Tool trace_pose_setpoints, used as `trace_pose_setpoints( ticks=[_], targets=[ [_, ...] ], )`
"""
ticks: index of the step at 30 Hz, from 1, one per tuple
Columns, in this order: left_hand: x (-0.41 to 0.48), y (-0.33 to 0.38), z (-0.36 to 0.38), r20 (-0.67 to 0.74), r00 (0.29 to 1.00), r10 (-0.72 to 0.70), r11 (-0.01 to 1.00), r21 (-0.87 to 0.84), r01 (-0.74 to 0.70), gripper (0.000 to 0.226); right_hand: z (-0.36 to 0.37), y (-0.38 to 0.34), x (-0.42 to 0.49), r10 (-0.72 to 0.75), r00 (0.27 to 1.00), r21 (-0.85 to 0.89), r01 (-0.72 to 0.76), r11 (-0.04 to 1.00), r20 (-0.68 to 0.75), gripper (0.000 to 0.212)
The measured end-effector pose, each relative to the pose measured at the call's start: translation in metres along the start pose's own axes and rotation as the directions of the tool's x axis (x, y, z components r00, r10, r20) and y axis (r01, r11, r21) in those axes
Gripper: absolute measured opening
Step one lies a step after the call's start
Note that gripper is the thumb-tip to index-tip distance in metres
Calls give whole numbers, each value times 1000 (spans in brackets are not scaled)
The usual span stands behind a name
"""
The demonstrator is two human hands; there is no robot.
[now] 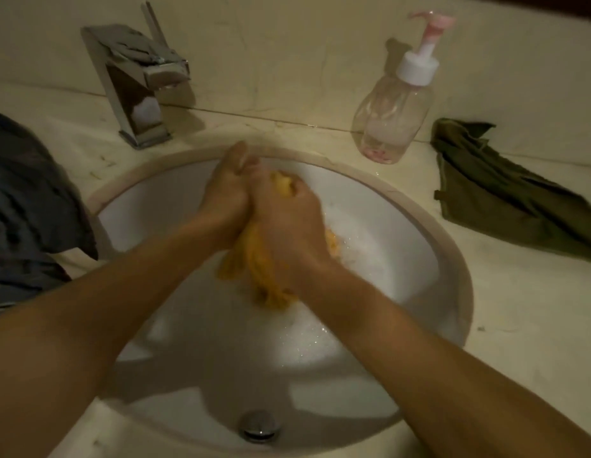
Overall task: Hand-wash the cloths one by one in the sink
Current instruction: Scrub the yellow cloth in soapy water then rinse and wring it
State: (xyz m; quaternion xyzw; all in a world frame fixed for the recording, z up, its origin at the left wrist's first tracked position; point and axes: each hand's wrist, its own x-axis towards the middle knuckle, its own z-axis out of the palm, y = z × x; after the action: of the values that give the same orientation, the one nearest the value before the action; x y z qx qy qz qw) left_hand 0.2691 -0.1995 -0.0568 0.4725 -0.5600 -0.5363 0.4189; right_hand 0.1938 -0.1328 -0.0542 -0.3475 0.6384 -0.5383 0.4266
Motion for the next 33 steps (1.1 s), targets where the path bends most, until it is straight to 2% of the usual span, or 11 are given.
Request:
trace_pose_setpoints(
  ticks=[4, 7, 9, 12, 16, 20, 23, 25, 27, 30, 33],
  targets=[
    [-3, 3, 2, 4, 1000, 5, 1000, 15, -5, 42, -2, -5, 12, -76, 993, -69, 69, 995, -94, 28],
    [-15, 13, 24, 178, 984, -24, 998, 54, 15, 27, -38, -13, 34, -165, 958, -222, 113, 968, -233, 62],
    [-9, 8, 21, 257, 966, -17, 973, 227, -43, 30, -53, -12, 41, -217, 966, -427, 139, 893, -139, 66],
    [7, -6, -4, 210, 978, -17, 657, 739, -148, 37, -57, -1, 47, -61, 997, -697, 73, 713, 43, 75],
    [12, -13, -20, 131, 991, -34, 302, 946, -115, 48, -58, 1, 51, -12, 973, -921, 220, 321, 229, 67],
    [17, -25, -13, 446, 888, -117, 314, 864, -393, 35, -51, 16, 45, 402, 771, -868, 462, 180, 494, 95],
    [17, -41, -13, 459, 776, -433, 205, 888, -412, 66, -49, 38, 55, 386, 838, -919, 385, 83, 386, 113],
    [17, -45, -16, 368, 773, -517, 97, 922, -374, 85, -44, 47, 62, 241, 890, -917, 344, 205, 387, 95],
    [19, -44, -19, 368, 771, -519, 110, 924, -367, 96, -39, 44, 66, 150, 899, -819, 293, 494, 412, 65],
    [22, -32, -17, 408, 821, -400, 251, 910, -330, 72, -41, 27, 65, 109, 928, -512, 97, 853, 357, 41],
    [24, -18, -7, 303, 926, -228, 557, 820, -131, 61, -55, 10, 68, 62, 959, -36, -54, 998, 276, 42]
  ],
)
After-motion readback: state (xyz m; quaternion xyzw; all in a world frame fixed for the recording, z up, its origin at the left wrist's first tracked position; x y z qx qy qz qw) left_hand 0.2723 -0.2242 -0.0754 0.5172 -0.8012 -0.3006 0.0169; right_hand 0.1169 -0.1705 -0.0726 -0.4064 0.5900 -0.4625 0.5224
